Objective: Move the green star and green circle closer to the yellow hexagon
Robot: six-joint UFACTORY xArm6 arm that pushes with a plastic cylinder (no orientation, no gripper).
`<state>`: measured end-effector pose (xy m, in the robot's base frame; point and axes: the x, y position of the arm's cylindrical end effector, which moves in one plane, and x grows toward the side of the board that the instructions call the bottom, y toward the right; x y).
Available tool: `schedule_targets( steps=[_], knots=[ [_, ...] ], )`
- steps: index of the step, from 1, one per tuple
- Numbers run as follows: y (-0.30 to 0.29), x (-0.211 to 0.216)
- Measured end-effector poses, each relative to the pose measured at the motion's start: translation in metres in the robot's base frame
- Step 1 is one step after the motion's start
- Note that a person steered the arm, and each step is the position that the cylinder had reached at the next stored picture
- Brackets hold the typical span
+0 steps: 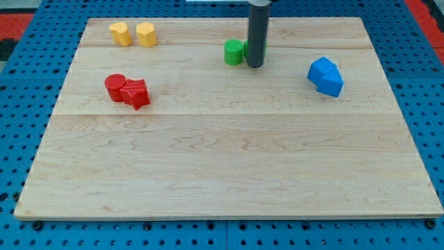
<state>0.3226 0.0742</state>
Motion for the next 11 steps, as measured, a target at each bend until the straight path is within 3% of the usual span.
schedule_targets(
  steps=[3, 5, 6, 9, 10, 11],
  knots=[
    [-0.046, -0.005],
    [0.048, -0.013],
    [0.044, -0.039],
    [-0.140, -0.037],
    [-0.185, -0.037],
    [-0.189, -0.023]
  ],
)
